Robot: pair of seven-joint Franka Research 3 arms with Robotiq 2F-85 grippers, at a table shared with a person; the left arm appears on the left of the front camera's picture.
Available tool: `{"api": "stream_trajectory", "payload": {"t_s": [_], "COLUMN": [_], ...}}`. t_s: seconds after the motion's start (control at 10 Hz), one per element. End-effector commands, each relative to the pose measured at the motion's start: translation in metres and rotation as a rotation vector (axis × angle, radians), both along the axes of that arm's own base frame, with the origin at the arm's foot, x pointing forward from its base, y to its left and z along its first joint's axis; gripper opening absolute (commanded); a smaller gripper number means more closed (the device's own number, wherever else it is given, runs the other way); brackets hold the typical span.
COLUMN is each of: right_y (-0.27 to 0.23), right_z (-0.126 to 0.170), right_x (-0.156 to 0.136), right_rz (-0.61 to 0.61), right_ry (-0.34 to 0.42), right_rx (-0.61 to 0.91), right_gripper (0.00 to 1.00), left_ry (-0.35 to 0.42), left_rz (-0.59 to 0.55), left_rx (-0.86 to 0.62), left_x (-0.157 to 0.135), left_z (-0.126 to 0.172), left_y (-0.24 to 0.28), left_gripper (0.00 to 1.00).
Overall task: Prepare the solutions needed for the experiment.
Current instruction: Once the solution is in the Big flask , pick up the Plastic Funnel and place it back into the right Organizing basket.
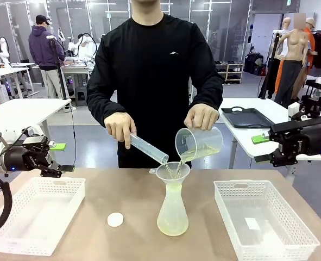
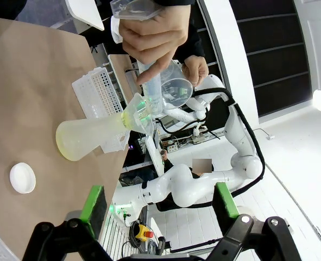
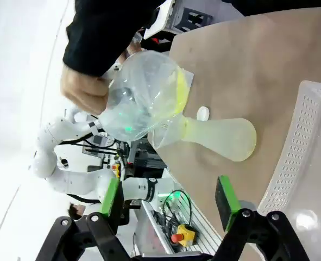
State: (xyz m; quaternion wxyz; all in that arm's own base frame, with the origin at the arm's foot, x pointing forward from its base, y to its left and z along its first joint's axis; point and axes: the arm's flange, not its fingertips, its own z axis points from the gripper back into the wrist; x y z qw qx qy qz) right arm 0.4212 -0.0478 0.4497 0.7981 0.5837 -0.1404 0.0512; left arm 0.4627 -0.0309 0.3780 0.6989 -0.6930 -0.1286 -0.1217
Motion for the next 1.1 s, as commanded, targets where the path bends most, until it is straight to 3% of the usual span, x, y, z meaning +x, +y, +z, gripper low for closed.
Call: {"api": "stream_trajectory", "payload": {"t_s": [0.0, 1.0], "right_y": [0.0002, -0.0003], "right_z": [-0.0057, -0.0153], "right_x": [0.0136, 0.0114], "right_rz": [-0.009, -0.018], "right_ry": [0.000, 0.029], "right_rx": [0.054, 0.062], "right_gripper": [0.86, 0.86], "left_ry": [-0.002, -0.002], "left_rz": [0.003, 0.003], "left_rx": [-0.005, -0.005], "left_x": [-0.0014, -0.0014], "left_z": [0.0022, 0.0022], "left_y": [-0.0005, -0.0005], "left_gripper": [1.00, 1.00]}}
